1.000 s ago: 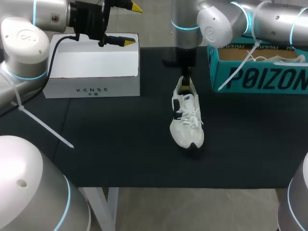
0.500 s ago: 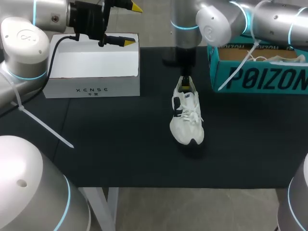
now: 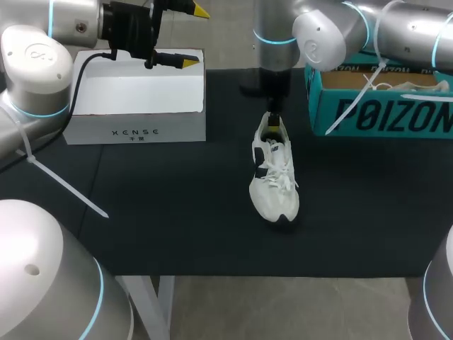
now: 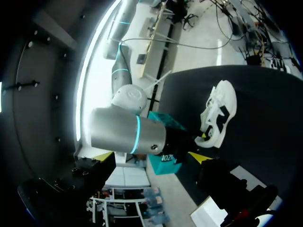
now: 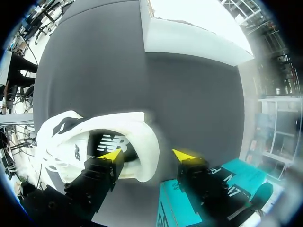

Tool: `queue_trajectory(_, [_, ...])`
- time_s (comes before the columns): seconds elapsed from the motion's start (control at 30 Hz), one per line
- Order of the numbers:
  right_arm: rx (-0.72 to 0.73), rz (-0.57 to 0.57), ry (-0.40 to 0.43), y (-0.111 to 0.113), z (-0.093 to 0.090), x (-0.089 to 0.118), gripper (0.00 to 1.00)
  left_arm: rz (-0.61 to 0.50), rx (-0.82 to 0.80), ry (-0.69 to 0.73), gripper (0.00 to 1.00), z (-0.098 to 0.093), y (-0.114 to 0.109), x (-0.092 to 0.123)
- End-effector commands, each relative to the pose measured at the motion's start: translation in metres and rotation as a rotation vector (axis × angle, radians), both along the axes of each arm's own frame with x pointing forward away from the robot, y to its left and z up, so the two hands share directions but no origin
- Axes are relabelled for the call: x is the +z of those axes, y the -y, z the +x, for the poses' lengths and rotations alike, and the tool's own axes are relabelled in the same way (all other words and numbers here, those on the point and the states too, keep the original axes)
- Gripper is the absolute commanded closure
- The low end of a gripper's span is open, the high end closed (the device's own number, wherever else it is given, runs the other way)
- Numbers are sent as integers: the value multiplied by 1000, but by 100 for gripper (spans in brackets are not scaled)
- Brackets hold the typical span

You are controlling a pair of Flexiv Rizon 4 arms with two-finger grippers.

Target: Take the shoe out of the shoebox, open the shoe tongue, remove and reinsert the insole, then place the shoe into the shoebox

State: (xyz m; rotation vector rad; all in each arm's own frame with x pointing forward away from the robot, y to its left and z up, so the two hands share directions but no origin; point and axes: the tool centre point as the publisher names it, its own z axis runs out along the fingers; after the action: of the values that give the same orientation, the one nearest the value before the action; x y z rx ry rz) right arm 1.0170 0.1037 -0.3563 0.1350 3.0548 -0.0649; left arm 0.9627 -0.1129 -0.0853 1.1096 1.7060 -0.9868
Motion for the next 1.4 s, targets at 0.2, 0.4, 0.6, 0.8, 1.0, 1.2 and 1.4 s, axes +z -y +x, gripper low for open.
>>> queue_trajectory(0.2, [14, -10, -65, -10, 9, -28, 34, 4, -1, -1, 0, 0, -1, 0])
queue_trajectory(0.4, [8, -18, -94, -11, 9, -44, 36, 4, -1, -1, 0, 0, -1, 0])
queue_trajectory(0.6, [-3, -23, -101, -8, 7, -46, 96, 4, -1, -1, 0, 0, -1, 0])
queue_trajectory(0.8, [7, -44, -99, -4, 0, -36, 100, 4, -1, -1, 0, 0, -1, 0])
queue_trajectory(1.0, [-103, -17, -74, 4, -4, -3, 100, 4, -1, -1, 0, 0, -1, 0])
queue_trajectory(1.2, [-152, -4, -55, 11, -1, 25, 100, 4, -1, -1, 0, 0, -1, 0])
queue_trajectory(1.4, [-251, -2, -35, 28, 7, 45, 100, 4, -1, -1, 0, 0, -1, 0])
